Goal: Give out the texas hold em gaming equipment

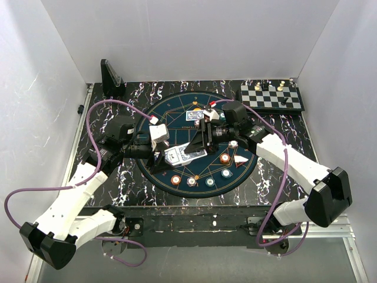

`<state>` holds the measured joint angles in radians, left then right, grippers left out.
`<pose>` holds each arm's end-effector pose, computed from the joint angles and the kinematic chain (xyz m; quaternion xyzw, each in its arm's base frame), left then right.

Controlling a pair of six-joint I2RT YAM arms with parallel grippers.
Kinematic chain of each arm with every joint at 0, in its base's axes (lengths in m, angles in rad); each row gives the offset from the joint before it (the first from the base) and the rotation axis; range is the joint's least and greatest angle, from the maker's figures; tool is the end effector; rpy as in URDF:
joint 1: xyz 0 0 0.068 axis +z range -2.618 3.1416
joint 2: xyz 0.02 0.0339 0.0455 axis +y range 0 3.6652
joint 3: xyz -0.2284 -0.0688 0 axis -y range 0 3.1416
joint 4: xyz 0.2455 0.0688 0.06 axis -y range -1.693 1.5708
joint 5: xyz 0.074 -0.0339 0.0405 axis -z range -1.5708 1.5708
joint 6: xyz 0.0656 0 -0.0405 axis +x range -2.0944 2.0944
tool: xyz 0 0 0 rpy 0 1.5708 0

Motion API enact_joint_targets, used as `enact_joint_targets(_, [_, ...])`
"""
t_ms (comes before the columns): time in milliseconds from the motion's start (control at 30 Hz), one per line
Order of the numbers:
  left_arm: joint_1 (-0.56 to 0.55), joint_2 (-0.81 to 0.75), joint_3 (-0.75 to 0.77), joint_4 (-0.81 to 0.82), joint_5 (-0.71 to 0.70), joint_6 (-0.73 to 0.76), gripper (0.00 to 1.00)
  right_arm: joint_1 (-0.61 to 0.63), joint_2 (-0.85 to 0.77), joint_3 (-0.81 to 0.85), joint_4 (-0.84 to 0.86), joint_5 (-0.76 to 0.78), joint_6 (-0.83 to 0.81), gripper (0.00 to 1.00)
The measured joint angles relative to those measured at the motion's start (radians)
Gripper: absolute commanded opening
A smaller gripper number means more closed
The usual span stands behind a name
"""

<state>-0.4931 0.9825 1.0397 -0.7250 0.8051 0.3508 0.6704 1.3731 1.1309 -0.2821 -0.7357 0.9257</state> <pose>0.1791 -0.1499 0.3035 0.4950 0.6853 -0.3802 0.3754 0.2344 0.2420 0.2754 -0.0753 0.8246 0.5513 0.1025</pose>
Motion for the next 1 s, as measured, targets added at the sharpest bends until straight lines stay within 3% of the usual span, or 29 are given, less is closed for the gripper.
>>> enact_joint_targets(1000, [0.0, -0.003, 0.0, 0.026, 0.0, -0.031, 0.0, -0.114, -0.143, -0.048, -0.089, 0.006, -0.021, 0.4])
